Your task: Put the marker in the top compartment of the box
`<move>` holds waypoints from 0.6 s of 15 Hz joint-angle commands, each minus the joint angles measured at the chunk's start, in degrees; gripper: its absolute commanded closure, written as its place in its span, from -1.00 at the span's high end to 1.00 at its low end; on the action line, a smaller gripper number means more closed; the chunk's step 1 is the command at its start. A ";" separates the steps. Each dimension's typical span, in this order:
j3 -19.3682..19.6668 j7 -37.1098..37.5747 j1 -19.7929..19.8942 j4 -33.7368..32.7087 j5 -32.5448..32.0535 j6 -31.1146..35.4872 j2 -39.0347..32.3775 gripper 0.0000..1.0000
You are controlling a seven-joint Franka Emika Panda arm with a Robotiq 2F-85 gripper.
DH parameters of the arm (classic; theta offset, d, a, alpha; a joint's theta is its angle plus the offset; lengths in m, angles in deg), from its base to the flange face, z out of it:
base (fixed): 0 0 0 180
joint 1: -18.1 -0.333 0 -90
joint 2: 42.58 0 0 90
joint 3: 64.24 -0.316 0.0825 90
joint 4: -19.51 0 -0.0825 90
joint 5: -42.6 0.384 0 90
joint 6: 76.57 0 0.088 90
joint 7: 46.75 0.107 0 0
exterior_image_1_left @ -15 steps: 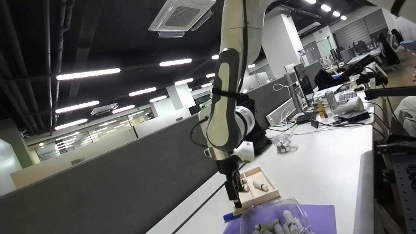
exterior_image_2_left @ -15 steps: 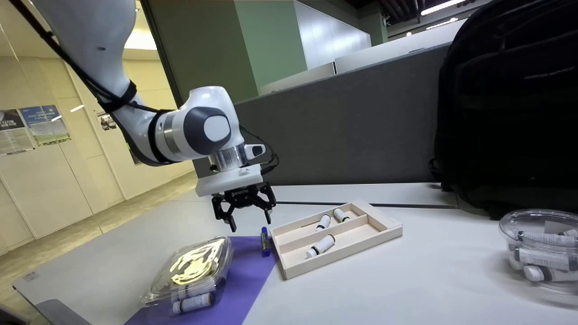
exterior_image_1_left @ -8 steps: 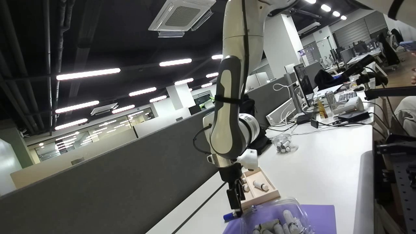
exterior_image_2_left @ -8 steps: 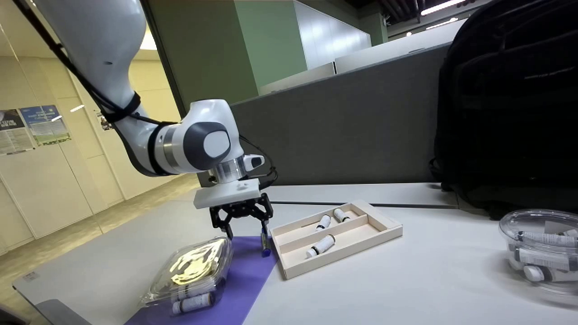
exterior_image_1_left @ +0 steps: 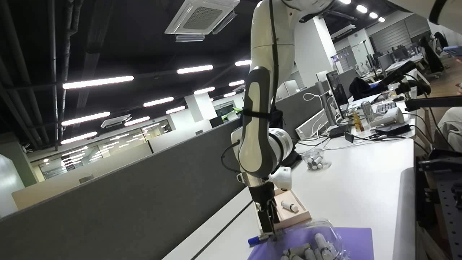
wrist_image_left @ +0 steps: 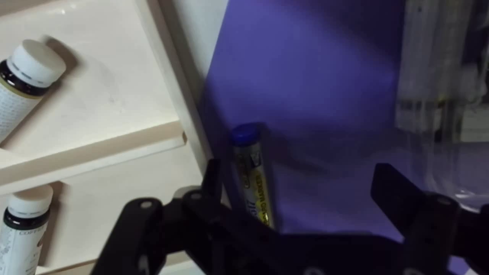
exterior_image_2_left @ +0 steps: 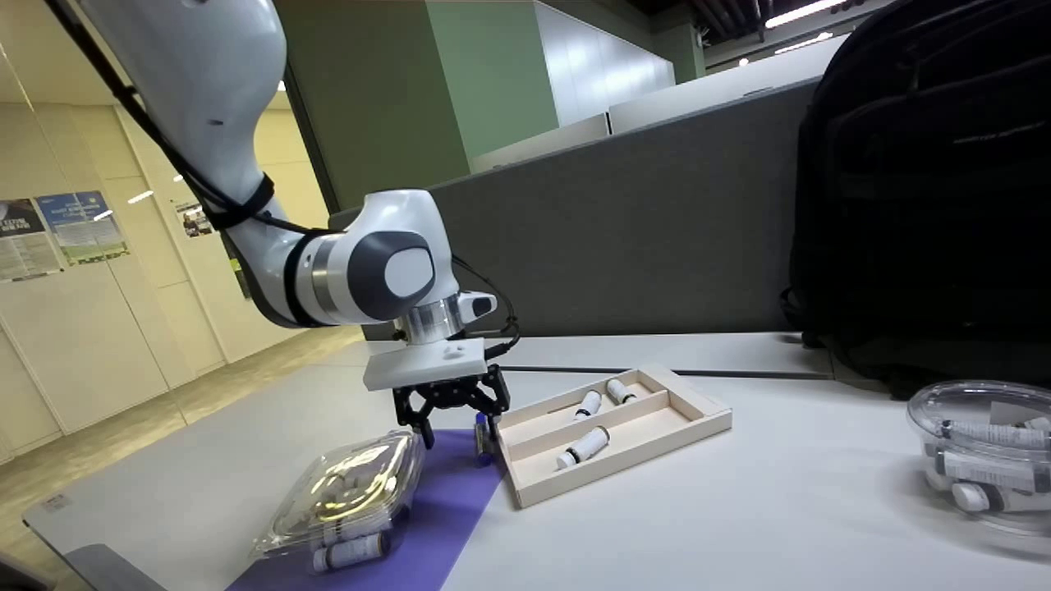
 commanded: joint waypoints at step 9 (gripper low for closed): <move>-1.06 -0.06 0.91 -0.93 0.28 -2.42 -0.79 1.00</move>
